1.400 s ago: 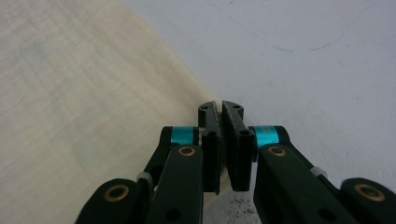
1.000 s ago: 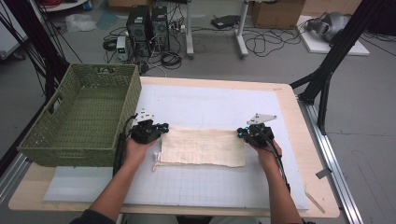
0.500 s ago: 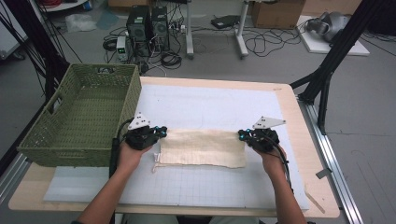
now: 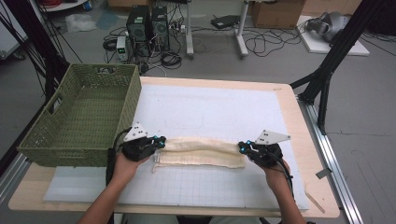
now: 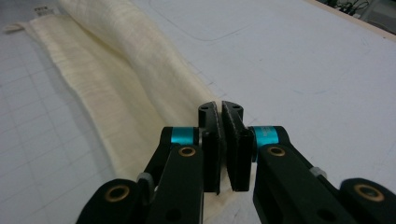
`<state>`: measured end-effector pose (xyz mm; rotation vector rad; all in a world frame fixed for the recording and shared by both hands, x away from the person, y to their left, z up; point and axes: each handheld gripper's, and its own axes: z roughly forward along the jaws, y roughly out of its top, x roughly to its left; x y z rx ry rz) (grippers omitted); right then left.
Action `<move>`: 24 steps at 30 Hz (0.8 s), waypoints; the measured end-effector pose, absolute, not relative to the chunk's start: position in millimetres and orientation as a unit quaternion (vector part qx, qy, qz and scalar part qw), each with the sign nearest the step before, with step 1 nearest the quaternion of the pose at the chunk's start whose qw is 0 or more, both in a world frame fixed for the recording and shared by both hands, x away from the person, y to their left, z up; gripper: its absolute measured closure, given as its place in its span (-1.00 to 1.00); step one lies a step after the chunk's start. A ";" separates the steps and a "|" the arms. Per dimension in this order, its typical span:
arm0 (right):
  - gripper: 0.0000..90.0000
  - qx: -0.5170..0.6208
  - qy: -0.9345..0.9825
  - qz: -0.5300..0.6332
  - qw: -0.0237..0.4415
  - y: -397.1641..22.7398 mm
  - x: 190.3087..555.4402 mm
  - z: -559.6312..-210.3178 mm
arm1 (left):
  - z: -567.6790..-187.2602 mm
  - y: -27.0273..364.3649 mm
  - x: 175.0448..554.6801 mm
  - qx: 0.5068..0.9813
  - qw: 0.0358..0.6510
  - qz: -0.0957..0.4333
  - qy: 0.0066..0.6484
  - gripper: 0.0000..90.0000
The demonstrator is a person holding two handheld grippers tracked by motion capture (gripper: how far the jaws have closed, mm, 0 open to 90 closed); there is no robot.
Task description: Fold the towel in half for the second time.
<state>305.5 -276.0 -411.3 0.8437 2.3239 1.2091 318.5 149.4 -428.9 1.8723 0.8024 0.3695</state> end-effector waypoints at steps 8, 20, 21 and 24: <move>0.92 0.306 0.825 0.438 0.183 -280.6 293.9 -423.8 | -436.7 150.4 310.9 0.783 0.508 0.146 0.328 0.89; 0.91 0.298 0.840 0.419 0.173 -279.2 288.3 -430.1 | -430.2 155.1 301.8 0.763 0.524 0.127 0.357 0.21; 0.91 0.297 0.840 0.420 0.173 -278.9 287.7 -430.1 | -427.1 155.3 301.8 0.757 0.529 0.131 0.359 0.10; 0.90 0.293 0.847 0.407 0.174 -276.5 285.3 -430.2 | -419.4 152.9 303.1 0.748 0.544 0.142 0.352 0.08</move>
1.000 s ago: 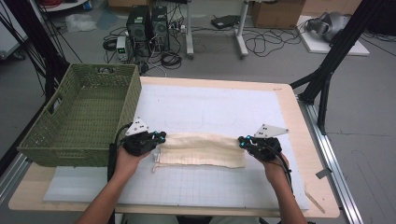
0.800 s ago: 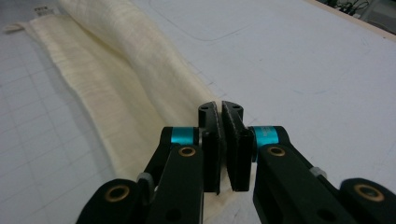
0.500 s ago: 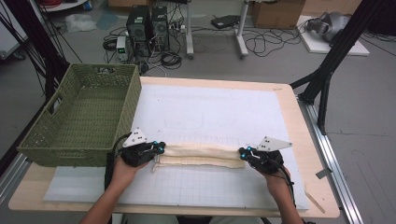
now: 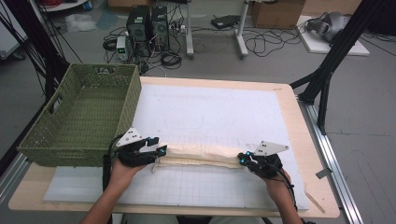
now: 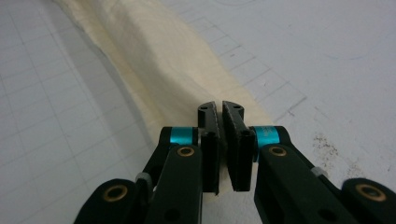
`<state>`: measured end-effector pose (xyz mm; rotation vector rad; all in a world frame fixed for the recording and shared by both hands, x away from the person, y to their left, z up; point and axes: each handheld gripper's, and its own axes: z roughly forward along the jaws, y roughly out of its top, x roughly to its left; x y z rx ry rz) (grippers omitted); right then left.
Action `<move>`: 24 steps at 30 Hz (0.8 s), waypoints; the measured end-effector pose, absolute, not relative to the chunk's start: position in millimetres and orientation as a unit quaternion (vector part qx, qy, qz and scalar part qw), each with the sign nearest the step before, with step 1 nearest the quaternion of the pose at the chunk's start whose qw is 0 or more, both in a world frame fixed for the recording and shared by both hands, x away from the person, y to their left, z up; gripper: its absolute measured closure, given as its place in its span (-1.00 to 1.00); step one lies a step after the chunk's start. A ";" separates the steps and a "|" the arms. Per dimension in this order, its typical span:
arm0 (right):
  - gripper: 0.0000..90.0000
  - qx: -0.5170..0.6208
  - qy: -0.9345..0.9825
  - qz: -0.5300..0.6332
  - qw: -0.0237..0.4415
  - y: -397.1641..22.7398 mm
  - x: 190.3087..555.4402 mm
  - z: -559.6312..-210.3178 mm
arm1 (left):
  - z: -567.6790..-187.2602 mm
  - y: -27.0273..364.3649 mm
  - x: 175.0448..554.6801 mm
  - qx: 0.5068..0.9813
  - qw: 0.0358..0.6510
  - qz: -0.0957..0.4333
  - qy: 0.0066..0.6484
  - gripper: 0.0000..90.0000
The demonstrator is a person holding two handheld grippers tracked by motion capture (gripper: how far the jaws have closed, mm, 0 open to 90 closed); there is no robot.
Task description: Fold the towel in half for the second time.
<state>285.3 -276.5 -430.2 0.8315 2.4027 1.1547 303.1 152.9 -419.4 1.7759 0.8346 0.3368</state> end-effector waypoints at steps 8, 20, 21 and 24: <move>0.88 0.292 0.853 0.395 0.175 -274.8 282.3 -431.0 | -406.9 140.1 313.5 0.737 0.564 0.135 0.347 0.21; -0.05 0.332 0.799 0.452 0.218 -267.7 279.5 -401.7 | -441.7 120.4 314.3 0.796 0.465 0.117 0.369 0.49; -0.07 0.338 0.794 0.455 0.221 -263.3 280.7 -399.8 | -442.6 120.0 313.6 0.798 0.463 0.118 0.368 0.49; 0.01 0.350 0.793 0.445 0.224 -242.7 286.6 -398.9 | -446.2 118.0 312.4 0.804 0.455 0.117 0.363 0.49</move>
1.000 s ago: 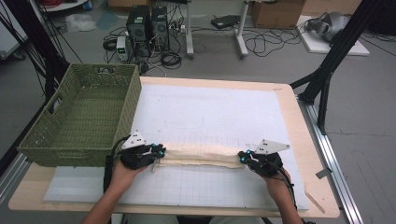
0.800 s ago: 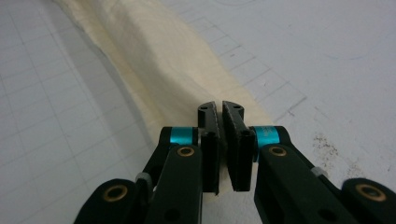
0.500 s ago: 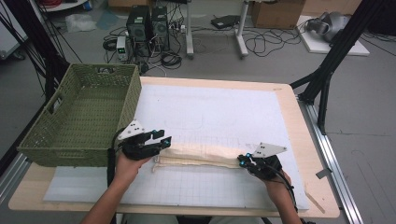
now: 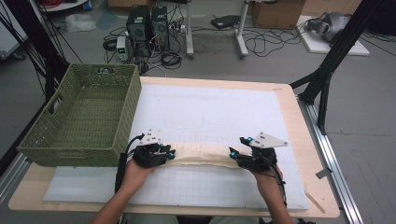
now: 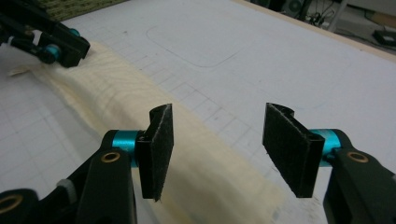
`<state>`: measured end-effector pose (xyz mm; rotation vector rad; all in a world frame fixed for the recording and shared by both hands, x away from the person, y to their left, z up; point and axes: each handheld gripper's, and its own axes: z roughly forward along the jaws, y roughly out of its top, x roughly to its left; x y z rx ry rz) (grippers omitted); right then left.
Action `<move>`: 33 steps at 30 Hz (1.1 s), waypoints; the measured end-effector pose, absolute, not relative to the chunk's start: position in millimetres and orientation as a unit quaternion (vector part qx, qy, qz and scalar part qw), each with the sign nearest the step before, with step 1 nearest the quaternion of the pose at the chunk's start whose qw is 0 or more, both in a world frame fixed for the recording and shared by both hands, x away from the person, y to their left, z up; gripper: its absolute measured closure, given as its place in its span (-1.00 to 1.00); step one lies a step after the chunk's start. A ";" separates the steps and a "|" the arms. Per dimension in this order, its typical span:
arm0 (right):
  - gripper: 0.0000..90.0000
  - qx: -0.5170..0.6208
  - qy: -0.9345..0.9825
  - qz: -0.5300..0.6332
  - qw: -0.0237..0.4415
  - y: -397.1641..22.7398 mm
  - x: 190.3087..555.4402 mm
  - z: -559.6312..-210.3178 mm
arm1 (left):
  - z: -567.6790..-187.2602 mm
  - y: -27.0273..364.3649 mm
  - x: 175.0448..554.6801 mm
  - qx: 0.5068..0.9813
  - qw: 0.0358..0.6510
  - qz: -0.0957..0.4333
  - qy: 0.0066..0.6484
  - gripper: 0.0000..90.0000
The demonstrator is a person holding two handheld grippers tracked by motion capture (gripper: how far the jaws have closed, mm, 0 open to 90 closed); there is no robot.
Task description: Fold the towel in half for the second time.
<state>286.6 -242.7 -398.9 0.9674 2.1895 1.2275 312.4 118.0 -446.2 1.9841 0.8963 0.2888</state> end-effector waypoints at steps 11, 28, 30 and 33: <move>0.35 0.332 0.844 0.380 0.181 -195.2 300.8 -436.1 | -449.8 119.3 312.3 0.808 0.448 0.121 0.362 0.50; 0.37 0.376 0.824 0.383 0.180 -261.8 286.9 -440.0 | -449.2 118.9 309.7 0.815 0.438 0.127 0.357 0.47; 0.37 0.368 0.829 0.380 0.182 -264.4 285.6 -445.4 | -449.3 118.6 309.3 0.817 0.437 0.128 0.355 0.49; 0.37 0.359 0.829 0.383 0.195 -263.5 283.9 -448.9 | -449.9 119.4 309.0 0.817 0.436 0.130 0.354 0.52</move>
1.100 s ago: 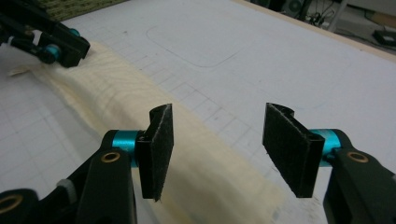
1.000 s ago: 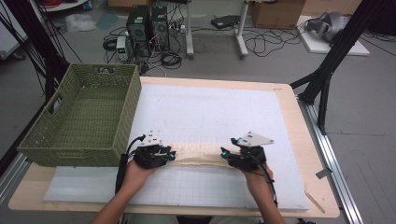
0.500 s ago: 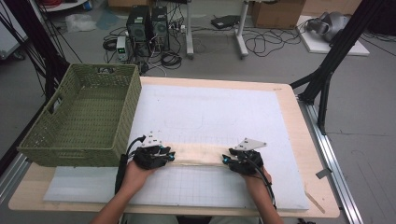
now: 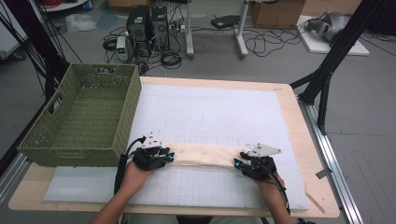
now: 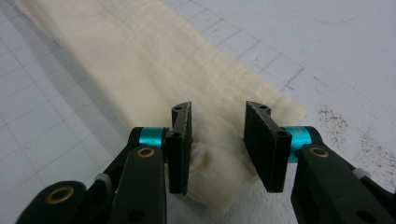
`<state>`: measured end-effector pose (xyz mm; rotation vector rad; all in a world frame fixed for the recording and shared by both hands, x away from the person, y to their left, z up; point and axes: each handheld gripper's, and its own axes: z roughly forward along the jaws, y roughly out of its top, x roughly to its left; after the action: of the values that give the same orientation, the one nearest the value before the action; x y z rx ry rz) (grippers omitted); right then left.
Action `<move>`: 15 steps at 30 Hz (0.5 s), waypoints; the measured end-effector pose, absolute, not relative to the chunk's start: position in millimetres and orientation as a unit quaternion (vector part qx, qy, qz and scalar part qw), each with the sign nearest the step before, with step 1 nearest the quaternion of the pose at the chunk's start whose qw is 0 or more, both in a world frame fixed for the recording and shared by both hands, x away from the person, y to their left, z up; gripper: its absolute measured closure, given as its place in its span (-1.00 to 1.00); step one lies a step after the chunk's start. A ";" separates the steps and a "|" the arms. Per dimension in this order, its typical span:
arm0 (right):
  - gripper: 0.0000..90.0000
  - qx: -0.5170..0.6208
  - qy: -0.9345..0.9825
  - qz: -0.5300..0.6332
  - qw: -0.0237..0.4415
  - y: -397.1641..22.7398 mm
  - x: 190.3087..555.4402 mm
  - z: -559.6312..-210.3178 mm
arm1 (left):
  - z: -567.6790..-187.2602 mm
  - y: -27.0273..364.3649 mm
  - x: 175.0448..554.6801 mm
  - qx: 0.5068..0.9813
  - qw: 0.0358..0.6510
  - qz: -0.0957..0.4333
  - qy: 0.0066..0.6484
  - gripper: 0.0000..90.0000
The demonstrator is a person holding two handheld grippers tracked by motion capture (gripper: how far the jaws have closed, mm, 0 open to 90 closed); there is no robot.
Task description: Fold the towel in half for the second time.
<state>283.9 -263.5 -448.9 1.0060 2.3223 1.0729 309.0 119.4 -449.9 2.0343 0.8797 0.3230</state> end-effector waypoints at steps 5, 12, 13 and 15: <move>0.37 0.358 0.827 0.388 0.194 -265.1 283.9 -450.3 | -449.9 120.8 306.9 0.821 0.433 0.135 0.349 0.55; 0.20 0.349 0.820 0.414 0.183 -271.1 281.1 -442.8 | -437.5 129.3 302.3 0.807 0.449 0.142 0.357 0.50; 0.24 0.349 0.818 0.419 0.184 -273.0 279.7 -439.8 | -435.5 130.8 302.2 0.805 0.453 0.143 0.356 0.50; 0.28 0.347 0.813 0.430 0.186 -277.2 278.6 -435.5 | -435.5 132.6 302.2 0.804 0.455 0.139 0.357 0.50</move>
<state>278.6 -277.2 -435.5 0.9770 2.2890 1.2099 302.2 132.6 -435.5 1.9831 0.8795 0.3427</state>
